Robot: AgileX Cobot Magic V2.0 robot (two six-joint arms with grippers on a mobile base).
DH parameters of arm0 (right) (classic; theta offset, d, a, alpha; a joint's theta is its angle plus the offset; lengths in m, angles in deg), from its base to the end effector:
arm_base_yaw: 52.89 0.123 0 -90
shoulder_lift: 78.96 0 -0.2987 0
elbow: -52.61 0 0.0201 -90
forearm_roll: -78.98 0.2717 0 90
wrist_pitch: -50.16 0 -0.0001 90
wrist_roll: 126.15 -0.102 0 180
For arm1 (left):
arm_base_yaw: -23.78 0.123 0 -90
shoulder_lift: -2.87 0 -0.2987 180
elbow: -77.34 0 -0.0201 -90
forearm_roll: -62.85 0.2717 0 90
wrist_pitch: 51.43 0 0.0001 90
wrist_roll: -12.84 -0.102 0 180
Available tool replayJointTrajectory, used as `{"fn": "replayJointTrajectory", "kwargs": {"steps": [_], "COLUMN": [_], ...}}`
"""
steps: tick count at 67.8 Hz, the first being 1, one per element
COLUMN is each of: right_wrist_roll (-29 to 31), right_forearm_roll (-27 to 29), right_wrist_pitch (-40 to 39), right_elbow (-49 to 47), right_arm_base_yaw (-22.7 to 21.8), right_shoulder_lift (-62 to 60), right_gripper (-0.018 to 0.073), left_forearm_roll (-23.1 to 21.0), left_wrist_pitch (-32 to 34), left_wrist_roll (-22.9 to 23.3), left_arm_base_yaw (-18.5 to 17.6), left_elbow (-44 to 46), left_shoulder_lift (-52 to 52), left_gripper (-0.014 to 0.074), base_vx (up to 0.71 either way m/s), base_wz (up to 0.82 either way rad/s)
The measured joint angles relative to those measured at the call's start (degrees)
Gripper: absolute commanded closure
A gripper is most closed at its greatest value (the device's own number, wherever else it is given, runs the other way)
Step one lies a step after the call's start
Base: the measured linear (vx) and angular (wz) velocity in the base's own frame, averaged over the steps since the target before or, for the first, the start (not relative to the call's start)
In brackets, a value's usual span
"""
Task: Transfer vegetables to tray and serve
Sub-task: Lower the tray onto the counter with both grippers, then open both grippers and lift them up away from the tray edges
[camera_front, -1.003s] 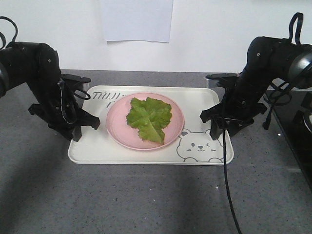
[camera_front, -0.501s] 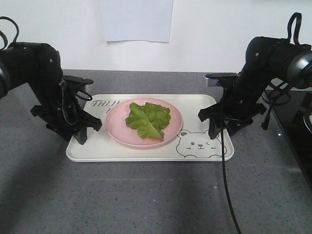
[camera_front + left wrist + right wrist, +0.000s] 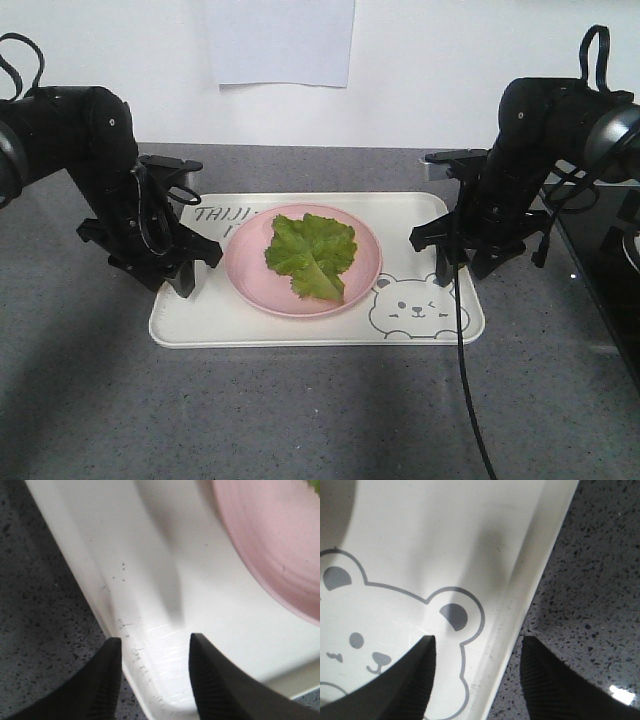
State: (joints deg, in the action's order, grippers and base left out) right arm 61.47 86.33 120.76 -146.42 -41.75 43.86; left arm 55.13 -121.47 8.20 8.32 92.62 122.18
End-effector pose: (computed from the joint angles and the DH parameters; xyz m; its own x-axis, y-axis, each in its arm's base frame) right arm 0.4299 0.0972 0.2280 -0.9539 -0.2790 -0.1107 -0.2908 0.9504 0.1105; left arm 0.4065 -0.1258 0.2365 -0.9482 0.2980 -0.1105 0.3105 0.9427 -0.1218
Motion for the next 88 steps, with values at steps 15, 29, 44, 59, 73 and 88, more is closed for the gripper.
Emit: {"fn": "replayJointTrajectory", "kwargs": {"steps": [15, 29, 44, 59, 73, 88], "right_wrist_roll": [-0.05, -0.05, -0.05, 2.07, 7.15, 12.33], "right_forearm_roll": [-0.11, 0.03, 1.54, 3.91, 6.75, 8.29], "right_wrist_pitch": [0.06, 0.06, -3.76, -11.03, -12.65, -19.41], "right_elbow": [-0.37, -3.47, -5.05, -5.05, -5.05, 6.32], "right_arm_base_yaw": [0.0, 0.0, 0.0, 0.0, 0.0, 0.0], "right_shoulder_lift": [-0.49, -3.68, -10.29, -18.45, -26.34, -39.61], "right_gripper": [0.0179, 0.0218, 0.0428, 0.057, 0.0566, 0.0565], "left_forearm_roll": [0.46, 0.99, 1.04, 1.04, 1.04, 1.04], "left_wrist_pitch": [0.0, 0.0, 0.8, 7.06, 14.43, 20.49], "left_wrist_roll": [-0.02, -0.02, -0.02, -0.09, -0.21, -2.72], "left_arm_base_yaw": [0.0, 0.0, 0.0, 0.0, 0.0, 0.0], "left_elbow": [0.0, 0.0, 0.06, 0.06, 0.06, -2.85], "left_shoulder_lift": [0.0, -0.64, -4.12, -11.85, -22.83, -37.44], "left_gripper": [0.0258, 0.0259, 0.034, 0.055, 0.0604, 0.0603], "base_vx": [0.0, 0.0, 0.0, 0.0, 0.0, 0.0], "base_wz": [0.0, 0.0, 0.0, 0.0, 0.0, 0.0]}}
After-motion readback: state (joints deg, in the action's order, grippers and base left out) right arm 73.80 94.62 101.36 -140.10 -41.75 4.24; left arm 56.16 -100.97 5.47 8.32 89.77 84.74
